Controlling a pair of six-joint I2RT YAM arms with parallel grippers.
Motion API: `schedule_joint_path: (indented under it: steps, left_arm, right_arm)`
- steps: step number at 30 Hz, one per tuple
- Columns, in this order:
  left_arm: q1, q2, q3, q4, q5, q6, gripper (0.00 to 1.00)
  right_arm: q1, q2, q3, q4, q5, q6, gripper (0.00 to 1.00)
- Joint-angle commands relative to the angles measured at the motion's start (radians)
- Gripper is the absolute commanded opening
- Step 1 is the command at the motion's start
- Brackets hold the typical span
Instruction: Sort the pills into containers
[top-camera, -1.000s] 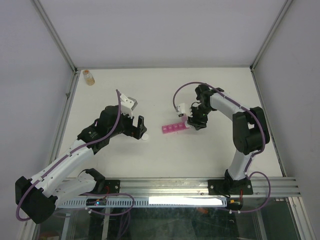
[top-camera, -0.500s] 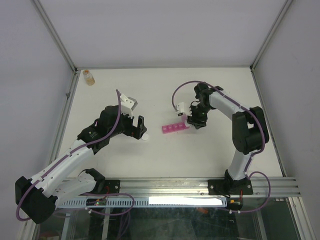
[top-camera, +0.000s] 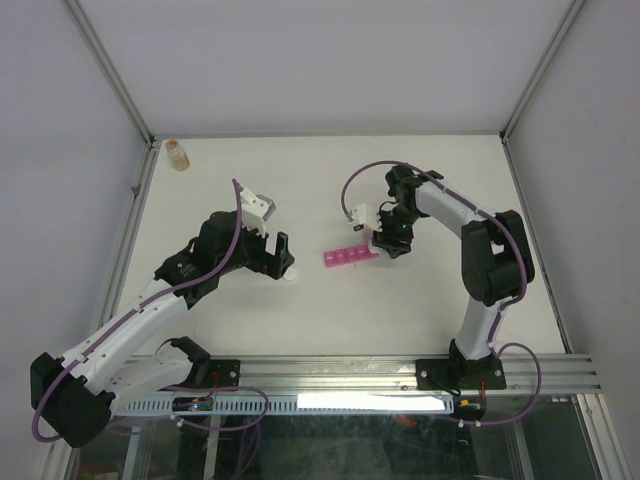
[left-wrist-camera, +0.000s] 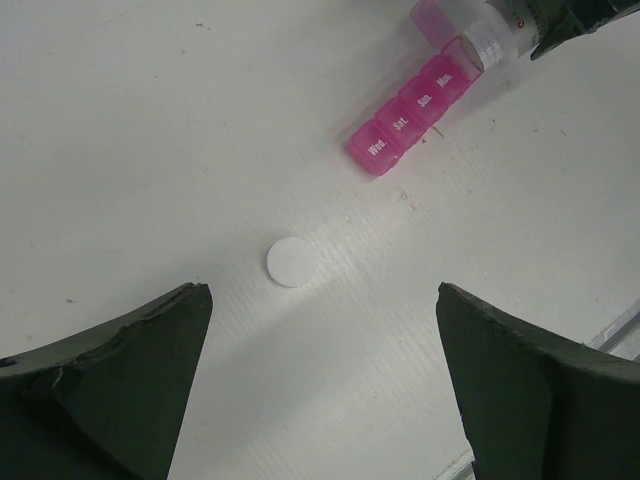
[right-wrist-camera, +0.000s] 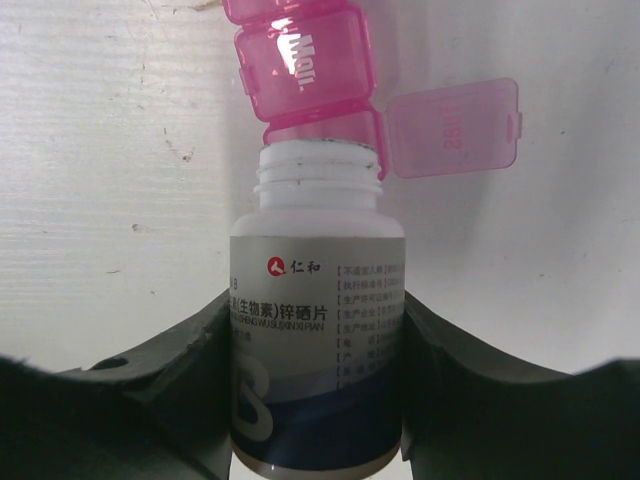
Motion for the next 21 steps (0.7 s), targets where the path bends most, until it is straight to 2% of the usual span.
schedule_joint_path:
  steps: [1, 9, 12, 15, 18, 21]
  left_arm:
    - [0.013, -0.019, 0.000, 0.050, 0.026, 0.021, 0.99]
    - [0.015, -0.017, 0.000, 0.050, 0.030, 0.021, 0.99]
    - [0.015, -0.017, -0.001, 0.051, 0.029, 0.021, 0.99]
    - [0.015, -0.017, 0.000, 0.049, 0.030, 0.020, 0.99]
    - [0.015, -0.017, -0.002, 0.050, 0.032, 0.021, 0.99]
    - [0.016, -0.019, -0.001, 0.050, 0.031, 0.021, 0.99]
  right_arm:
    - [0.008, -0.004, 0.035, -0.022, 0.009, -0.005, 0.00]
    - [0.013, -0.017, 0.039, -0.013, 0.052, 0.010, 0.00]
    - [0.014, 0.002, 0.078, -0.086, 0.001, -0.003, 0.00]
    - [0.027, -0.002, 0.042, -0.029, 0.059, 0.008, 0.00]
    - [0.027, 0.011, 0.065, -0.070, 0.034, 0.006, 0.00]
    - [0.030, 0.000, 0.047, -0.019, 0.058, 0.025, 0.00]
